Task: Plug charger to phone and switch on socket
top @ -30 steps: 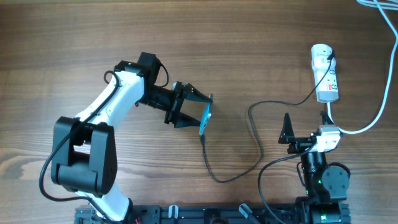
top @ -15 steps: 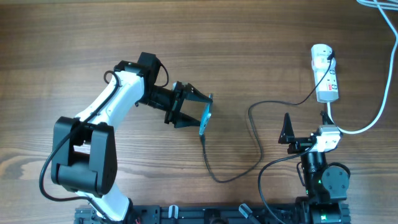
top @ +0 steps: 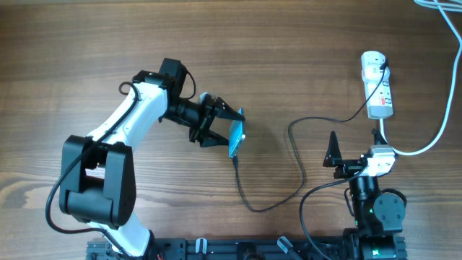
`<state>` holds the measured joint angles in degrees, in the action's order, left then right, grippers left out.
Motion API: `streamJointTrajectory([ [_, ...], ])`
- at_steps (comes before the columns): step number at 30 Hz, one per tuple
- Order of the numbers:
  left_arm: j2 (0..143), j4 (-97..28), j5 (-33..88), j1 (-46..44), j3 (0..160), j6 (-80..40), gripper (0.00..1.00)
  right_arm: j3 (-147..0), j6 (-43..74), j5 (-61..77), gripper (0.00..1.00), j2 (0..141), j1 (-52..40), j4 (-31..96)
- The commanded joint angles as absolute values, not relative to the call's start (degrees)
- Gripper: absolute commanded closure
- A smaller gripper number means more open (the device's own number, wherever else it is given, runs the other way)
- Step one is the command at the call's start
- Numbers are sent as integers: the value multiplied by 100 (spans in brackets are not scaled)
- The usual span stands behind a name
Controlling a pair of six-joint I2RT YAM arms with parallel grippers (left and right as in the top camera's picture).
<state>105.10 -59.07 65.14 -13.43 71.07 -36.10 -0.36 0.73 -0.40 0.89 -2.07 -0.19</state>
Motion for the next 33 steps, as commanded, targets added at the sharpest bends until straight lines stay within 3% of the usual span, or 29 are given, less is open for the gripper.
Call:
streamJointTrajectory([
  [1, 10403, -5776, 5535, -1323, 7096, -3262, 38, -30, 14, 12, 0, 27, -228, -36],
  [7, 10403, -5487, 4886, -1323, 7096, -2425, 37, -30, 12, 12, 0, 27, -228, -36],
  [11, 10403, -4976, 4276, -1321, 7096, -2416, 39, -30, 10, 12, 0, 27, -228, -36],
  [15, 10403, -4480, 3876, -1321, 7096, -2416, 32, -30, 12, 12, 0, 27, -228, -38],
  [23, 10403, -3640, 2569, -1321, 7096, -2418, 33, -30, 89, 91, 0, 27, -231, -71],
  [33, 10403, -3795, 2545, -1321, 7094, -1966, 32, -32, 2880, 1774, 0, 209, -231, -169],
])
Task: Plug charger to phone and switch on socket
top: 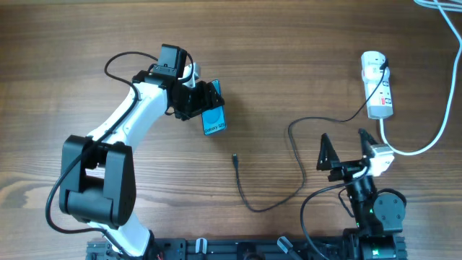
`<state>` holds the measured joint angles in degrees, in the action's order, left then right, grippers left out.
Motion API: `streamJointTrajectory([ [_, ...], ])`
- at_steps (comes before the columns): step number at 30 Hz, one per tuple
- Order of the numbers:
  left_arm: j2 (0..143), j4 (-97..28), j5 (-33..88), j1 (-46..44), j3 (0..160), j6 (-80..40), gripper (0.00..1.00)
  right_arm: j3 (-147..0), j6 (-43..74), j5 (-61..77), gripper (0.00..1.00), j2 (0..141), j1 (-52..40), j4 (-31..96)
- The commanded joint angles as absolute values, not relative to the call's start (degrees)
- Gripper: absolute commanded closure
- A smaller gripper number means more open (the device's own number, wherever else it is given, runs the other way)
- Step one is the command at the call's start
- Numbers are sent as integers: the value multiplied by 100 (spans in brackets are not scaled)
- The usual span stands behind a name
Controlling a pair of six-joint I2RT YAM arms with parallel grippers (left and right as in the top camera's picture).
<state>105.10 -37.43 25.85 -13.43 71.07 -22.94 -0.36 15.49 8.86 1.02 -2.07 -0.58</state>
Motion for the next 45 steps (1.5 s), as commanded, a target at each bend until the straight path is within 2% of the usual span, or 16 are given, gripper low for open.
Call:
streamJointTrajectory([
  [1, 10403, -3813, 2545, -1321, 7094, -1968, 32, -38, 2858, 2082, 0, 248, -231, -176],
  [5, 10403, -3813, 2615, -1328, 7094, -1968, 33, -294, 2853, 2591, 0, 545, -231, 161],
  [9, 10403, -3815, 2794, -1328, 7094, -1968, 33, -1367, 2493, 2714, 0, 1339, -231, 764],
  [13, 10403, -3824, 2891, -1328, 7094, -1966, 33, -2685, 2196, 2735, 0, 2427, -231, 1542],
  [19, 10403, -3835, 3205, -1328, 7094, -1831, 32, -4410, 2084, 3730, 0, 4650, -231, 2808],
  [25, 10403, -3837, 3839, -1328, 7094, -1365, 30, -4580, 2668, 5529, 0, 6479, -233, 2169],
  [26, 10403, -3837, 3837, -1328, 7094, -1365, 30, -4578, 2738, 5800, 3, 6766, -266, 2016],
  [27, 10403, -3835, 3837, -1328, 7094, -1365, 30, -4578, 2818, 5881, 12, 7072, -355, 1865],
  [30, 10403, -3837, 3837, -1328, 7094, -1365, 29, -4574, 2867, 5634, 14, 7548, -711, 1653],
  [33, 10403, -3835, 3835, -1328, 7094, -1365, 29, -4574, 2917, 5089, 16, 7972, -1483, 1273],
  [38, 10403, -3837, 3837, -1328, 7094, -1367, 29, -4576, 3511, 4189, 19, 8156, -2204, 910],
  [45, 10403, -3839, 4158, -1356, 7094, -1367, 29, -4574, 3618, 2486, 19, 8180, -3273, 880],
])
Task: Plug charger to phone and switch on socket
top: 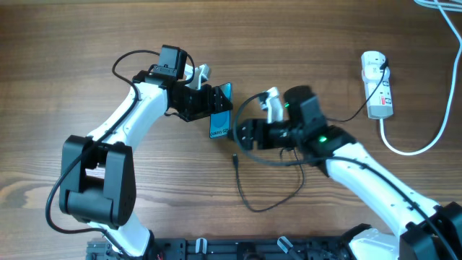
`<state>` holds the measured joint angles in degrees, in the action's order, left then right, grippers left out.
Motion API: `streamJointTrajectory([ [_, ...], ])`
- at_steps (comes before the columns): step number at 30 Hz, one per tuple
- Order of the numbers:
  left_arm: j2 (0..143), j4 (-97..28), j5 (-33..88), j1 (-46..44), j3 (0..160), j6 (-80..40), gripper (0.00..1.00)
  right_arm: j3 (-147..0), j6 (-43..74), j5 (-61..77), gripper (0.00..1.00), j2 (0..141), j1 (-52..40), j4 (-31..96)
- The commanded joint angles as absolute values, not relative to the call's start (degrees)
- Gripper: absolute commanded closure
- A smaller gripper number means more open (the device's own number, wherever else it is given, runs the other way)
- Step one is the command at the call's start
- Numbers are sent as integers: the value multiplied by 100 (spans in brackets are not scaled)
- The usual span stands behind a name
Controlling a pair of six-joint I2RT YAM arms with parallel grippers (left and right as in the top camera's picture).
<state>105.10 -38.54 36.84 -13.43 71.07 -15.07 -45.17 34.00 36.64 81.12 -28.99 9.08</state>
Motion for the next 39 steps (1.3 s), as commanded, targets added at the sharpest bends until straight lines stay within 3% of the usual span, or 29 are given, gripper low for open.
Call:
streamJointTrajectory([
  [1, 10403, -3841, 4265, -1367, 7094, -1367, 29, -4574, 3632, 2390, 19, 8195, -3321, 878],
  [7, 10403, -3850, 4554, -1487, 7094, -1363, 29, -4574, 3791, 2250, 18, 8431, -3420, 727],
  [11, 10403, -3811, 4556, -1610, 7094, -1205, 29, -4574, 3789, 2248, 0, 8519, -3417, 563],
  [16, 10403, -3780, 4556, -1772, 7094, -1066, 29, -4576, 3765, 2233, 0, 8519, -3417, 410],
  [17, 10403, -3767, 4556, -1791, 7094, -1066, 29, -4574, 3763, 2224, 4, 8519, -3417, 416],
  [21, 10403, -3750, 4560, -1831, 7094, -1068, 29, -4574, 3798, 2123, 34, 8521, -3417, 482],
  [27, 10403, -3747, 4560, -1855, 7094, -1068, 29, -4574, 4219, 1608, 38, 8532, -3417, 663],
  [39, 10403, -3695, 4560, -2023, 7094, -1068, 29, -4574, 4357, 1608, 58, 8532, -3417, 607],
])
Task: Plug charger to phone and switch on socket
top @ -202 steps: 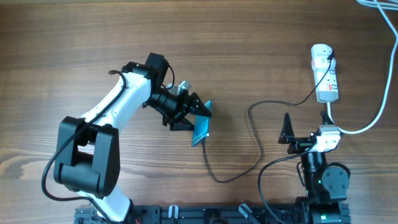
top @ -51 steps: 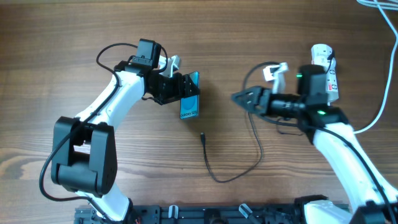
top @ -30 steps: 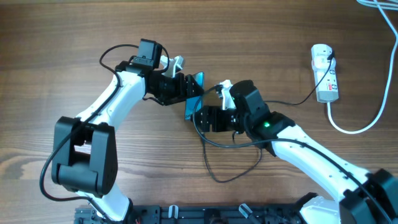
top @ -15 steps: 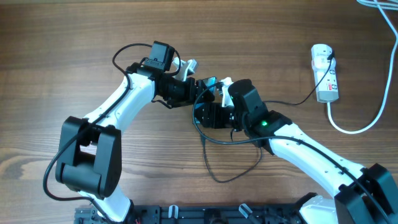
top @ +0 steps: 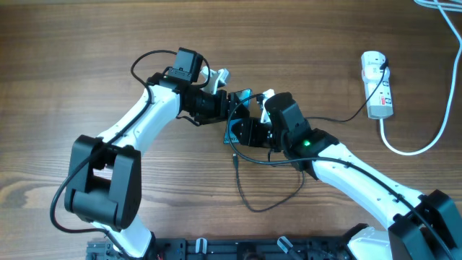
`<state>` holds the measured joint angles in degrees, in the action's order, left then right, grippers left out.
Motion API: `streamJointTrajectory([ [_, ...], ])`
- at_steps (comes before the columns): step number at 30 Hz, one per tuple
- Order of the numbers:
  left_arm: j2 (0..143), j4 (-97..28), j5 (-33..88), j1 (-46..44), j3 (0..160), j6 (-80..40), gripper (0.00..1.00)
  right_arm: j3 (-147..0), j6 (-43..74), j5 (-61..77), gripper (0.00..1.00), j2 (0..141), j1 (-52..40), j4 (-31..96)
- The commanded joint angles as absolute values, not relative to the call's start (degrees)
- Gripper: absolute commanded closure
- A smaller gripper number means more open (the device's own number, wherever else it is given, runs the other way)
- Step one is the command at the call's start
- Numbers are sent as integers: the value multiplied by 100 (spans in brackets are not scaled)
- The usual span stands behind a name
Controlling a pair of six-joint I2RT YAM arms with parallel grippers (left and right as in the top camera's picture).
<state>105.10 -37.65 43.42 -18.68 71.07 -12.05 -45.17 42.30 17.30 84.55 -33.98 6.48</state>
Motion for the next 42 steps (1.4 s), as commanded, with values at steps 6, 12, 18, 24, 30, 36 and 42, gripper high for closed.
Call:
streamJointTrajectory([
  [6, 10403, -3634, 4528, -2187, 7094, -1068, 28, -4574, 4560, 1610, 68, 8532, -3417, 642],
  [12, 10401, -3636, 4388, -2187, 7094, -1068, 28, -4574, 4560, 1634, 74, 8532, -3417, 816],
  [18, 10403, -3634, 4388, -2187, 7094, -1070, 25, -4574, 4560, 1627, 96, 8532, -3417, 799],
  [24, 10403, -3610, 4388, -2187, 7094, -1070, 0, -4574, 4475, 1586, 96, 8530, -3409, 751],
  [30, 10403, -3614, 4388, -2185, 7094, -1070, 12, -4574, 4338, 1938, 96, 8527, -3284, 611],
  [36, 10401, -3476, 4729, -1984, 7096, -1070, 27, -4576, 3771, 3050, 96, 8527, -2930, 43],
  [42, 10396, -3061, 6501, -1479, 7096, -1068, 27, -4574, 3704, 3968, 96, 8527, -2591, -517],
])
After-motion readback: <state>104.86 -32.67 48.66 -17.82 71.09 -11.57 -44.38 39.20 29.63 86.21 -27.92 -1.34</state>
